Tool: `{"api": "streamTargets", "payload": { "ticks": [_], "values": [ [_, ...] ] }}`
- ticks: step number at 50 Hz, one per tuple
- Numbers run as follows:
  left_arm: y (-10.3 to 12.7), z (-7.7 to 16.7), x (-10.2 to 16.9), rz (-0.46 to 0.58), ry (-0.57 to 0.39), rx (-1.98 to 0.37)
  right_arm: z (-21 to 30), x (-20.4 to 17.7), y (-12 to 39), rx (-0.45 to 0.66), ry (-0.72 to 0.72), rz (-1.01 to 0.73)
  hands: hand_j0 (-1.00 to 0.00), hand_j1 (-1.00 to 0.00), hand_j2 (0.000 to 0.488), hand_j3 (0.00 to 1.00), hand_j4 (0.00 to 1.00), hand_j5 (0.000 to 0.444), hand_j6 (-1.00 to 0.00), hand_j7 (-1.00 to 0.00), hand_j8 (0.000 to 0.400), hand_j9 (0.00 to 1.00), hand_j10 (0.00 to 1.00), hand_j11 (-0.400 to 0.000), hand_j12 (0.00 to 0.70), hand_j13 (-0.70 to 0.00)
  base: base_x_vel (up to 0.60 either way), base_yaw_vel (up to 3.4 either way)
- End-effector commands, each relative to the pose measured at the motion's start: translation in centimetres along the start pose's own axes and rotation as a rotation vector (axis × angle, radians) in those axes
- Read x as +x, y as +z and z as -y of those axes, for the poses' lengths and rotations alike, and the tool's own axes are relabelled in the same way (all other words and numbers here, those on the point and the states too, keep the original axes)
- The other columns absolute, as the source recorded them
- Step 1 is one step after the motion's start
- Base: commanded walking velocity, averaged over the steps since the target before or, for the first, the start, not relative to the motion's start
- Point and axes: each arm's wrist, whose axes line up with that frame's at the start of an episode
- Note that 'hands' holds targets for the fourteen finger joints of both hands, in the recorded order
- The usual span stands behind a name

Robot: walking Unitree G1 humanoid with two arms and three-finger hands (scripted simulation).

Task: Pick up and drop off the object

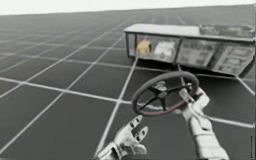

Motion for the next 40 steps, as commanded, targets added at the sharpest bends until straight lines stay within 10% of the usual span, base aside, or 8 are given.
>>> {"api": "streamTargets", "payload": {
  "ticks": [1, 40],
  "values": [
    [0.04, -0.31, -0.26, 0.015, 0.000, -0.011, -1.06, -0.55, 0.53, 0.004, 0.030, 0.020, 0.00, 0.00, 0.000, 1.00, 1.00, 0.000, 0.00, 0.00, 0.000, 1.00, 1.00, -0.400, 0.000, -0.700, 0.59, 0.02],
    [0.04, -0.31, -0.26, 0.015, 0.000, -0.011, -1.06, -0.55, 0.53, 0.004, 0.030, 0.020, 0.00, 0.00, 0.000, 1.00, 1.00, 0.000, 0.00, 0.00, 0.000, 1.00, 1.00, -0.400, 0.000, -0.700, 0.58, 0.04]
  ]
}}
